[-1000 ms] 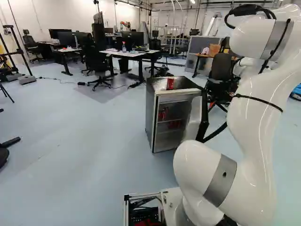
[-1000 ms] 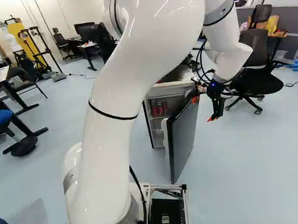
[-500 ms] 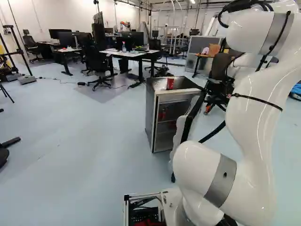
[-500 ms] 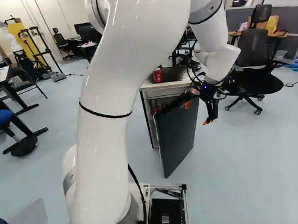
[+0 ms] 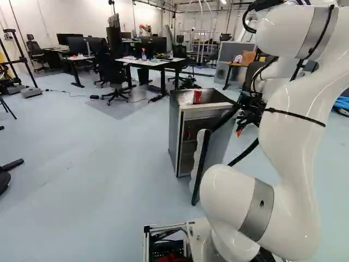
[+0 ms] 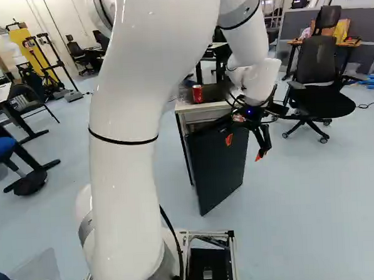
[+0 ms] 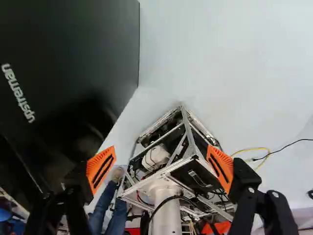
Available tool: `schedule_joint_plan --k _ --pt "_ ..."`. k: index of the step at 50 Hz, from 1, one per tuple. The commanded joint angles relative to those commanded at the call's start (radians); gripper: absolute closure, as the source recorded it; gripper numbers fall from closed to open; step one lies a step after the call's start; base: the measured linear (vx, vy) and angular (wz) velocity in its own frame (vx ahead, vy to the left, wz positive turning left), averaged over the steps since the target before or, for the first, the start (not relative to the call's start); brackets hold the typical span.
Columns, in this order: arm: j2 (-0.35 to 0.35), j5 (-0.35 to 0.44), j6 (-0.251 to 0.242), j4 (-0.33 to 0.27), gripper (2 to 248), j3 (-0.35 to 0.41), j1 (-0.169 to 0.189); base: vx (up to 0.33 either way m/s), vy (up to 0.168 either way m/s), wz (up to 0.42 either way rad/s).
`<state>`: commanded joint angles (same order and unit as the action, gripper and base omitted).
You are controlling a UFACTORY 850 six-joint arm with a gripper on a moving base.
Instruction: Grab a drink from the fridge
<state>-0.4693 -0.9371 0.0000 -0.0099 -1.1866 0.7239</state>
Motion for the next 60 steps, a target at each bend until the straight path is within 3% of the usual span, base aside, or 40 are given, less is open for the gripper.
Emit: schedule_joint_plan --k 36,60 --pt "0.078 0.133 0.000 -0.373 3 0.121 -0.128 0.000 0.000 0.000" --pt "0.117 0.301 0.000 -0.532 3 0.177 -0.229 0.000 0.000 0.000"
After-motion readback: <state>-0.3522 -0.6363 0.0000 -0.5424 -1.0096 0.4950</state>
